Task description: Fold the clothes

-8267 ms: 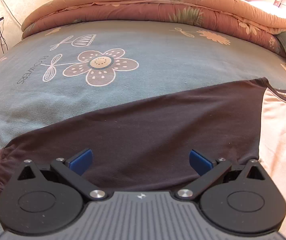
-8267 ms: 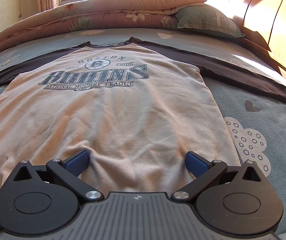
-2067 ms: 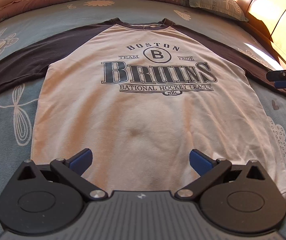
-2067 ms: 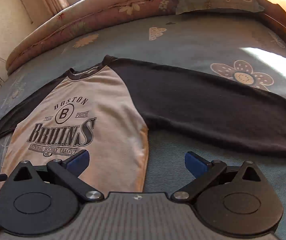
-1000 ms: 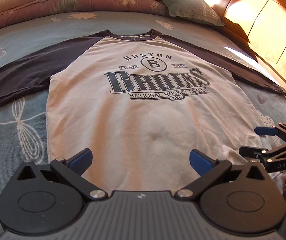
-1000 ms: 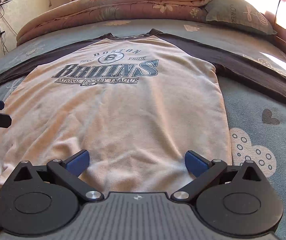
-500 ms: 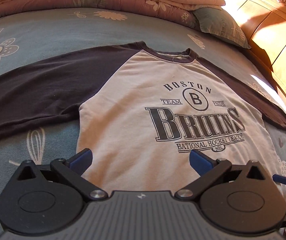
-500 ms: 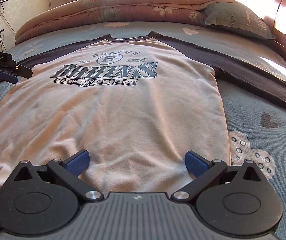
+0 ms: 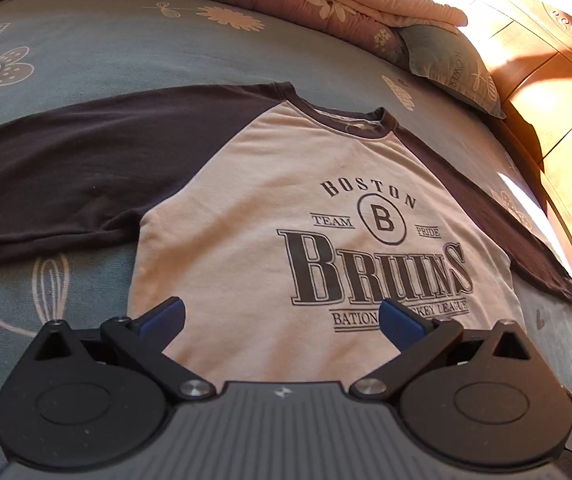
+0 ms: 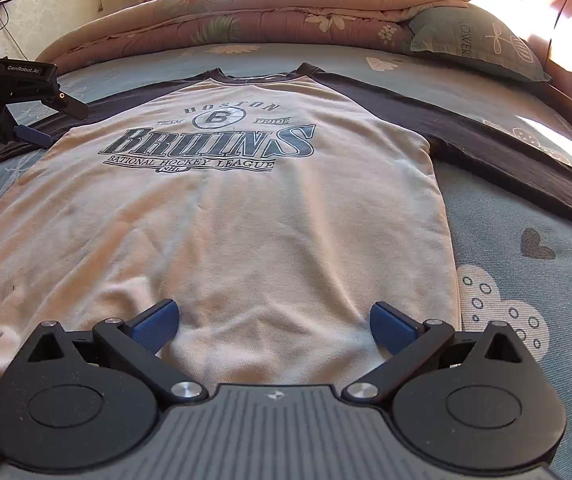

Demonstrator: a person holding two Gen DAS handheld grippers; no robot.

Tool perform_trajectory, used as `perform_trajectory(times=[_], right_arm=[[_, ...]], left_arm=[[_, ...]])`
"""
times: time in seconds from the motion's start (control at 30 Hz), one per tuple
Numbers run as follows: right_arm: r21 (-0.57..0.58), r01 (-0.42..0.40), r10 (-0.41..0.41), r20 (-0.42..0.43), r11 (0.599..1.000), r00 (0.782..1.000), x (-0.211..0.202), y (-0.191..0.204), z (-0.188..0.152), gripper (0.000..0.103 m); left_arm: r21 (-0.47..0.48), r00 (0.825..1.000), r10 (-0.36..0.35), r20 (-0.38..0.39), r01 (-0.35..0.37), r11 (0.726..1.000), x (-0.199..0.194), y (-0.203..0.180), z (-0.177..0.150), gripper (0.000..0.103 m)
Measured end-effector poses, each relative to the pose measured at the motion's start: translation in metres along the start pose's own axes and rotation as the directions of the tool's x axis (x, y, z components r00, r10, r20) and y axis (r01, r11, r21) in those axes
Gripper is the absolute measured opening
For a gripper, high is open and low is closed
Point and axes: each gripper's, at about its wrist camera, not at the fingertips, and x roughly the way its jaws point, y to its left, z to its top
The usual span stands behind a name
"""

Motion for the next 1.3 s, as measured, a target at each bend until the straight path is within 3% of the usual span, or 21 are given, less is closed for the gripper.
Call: perform_trajectory(times=[0.07,0.17,0.27,0.33,0.37,0.47,0.57,0.67,0.73,0.9,1.03,1.13,1.2,1.3], right_arm=[[0.001,0.0,0.0,0.0,1.0,1.0,0.0,0.0,0.0,0.103],[0.001,0.002,-0.002,0.0,1.0,1.0,0.0,0.001,0.0,0.103],[0.0,0.002,-0.002,0.001,1.0,1.0,0.0,0.001,0.0,0.103],[-0.001,0.003,-0.003,0.002,1.0,1.0,0.0,0.001,0.0,0.103],[-0.001,0.003,-0.003,0.003,1.0,1.0,0.0,0.001,0.0,0.103],[-0.002,0.003,-0.003,0.005,1.0,1.0,0.0,0.0,-0.001,0.103],[-0.003,0.003,-0.003,0.006,1.0,1.0,0.0,0.0,-0.001,0.103],[0.001,0.0,0.0,-0.001,1.0,1.0,-0.001,0.0,0.001,0.103],[0.045,-0.038,0.039,-0.008,0.998,0.999,-0.007,-0.007,0.006,0.103],[0.15,-0.159,0.146,0.094,0.976,0.985,-0.023,-0.037,0.039,0.103],[0.206,-0.185,0.18,0.041,0.961,0.983,0.011,-0.058,0.063,0.103],[0.302,-0.235,0.25,-0.011,0.924,0.968,0.043,-0.076,0.064,0.103],[0.309,-0.242,0.249,0.018,0.92,0.968,0.045,-0.084,0.062,0.103],[0.339,-0.177,0.174,0.042,0.924,0.984,0.042,-0.099,0.057,0.103]], left_arm=[[-0.007,0.998,-0.05,-0.049,0.05,0.999,-0.006,-0.007,-0.02,0.102],[-0.046,0.993,-0.059,-0.106,0.054,0.997,-0.009,-0.003,-0.05,0.102],[-0.015,0.998,0.022,-0.064,-0.023,1.0,-0.02,0.002,-0.07,0.102],[-0.018,0.99,0.124,-0.062,-0.125,0.992,-0.026,0.0,-0.068,0.102],[-0.01,0.989,0.135,-0.057,-0.135,0.991,-0.029,-0.004,-0.066,0.102],[0.035,0.997,0.072,-0.034,-0.071,0.997,-0.039,-0.024,-0.068,0.102],[0.032,0.998,0.0,-0.06,0.002,0.999,-0.035,-0.035,-0.079,0.102],[0.007,0.993,0.051,-0.106,-0.051,0.999,-0.022,-0.031,-0.096,0.102],[0.008,0.997,0.049,-0.063,-0.049,0.999,-0.025,-0.029,-0.103,0.102],[-0.028,0.999,0.044,-0.032,-0.044,0.999,-0.03,-0.026,-0.107,0.102],[-0.03,0.999,0.045,-0.024,-0.045,0.999,-0.029,-0.027,-0.107,0.102],[-0.03,0.999,0.033,-0.017,-0.033,0.999,-0.03,-0.025,-0.108,0.102],[-0.034,1.0,0.02,-0.009,-0.021,0.999,-0.031,-0.023,-0.108,0.102],[-0.037,1.0,0.016,0.0,-0.016,0.999,-0.029,-0.022,-0.107,0.102]])
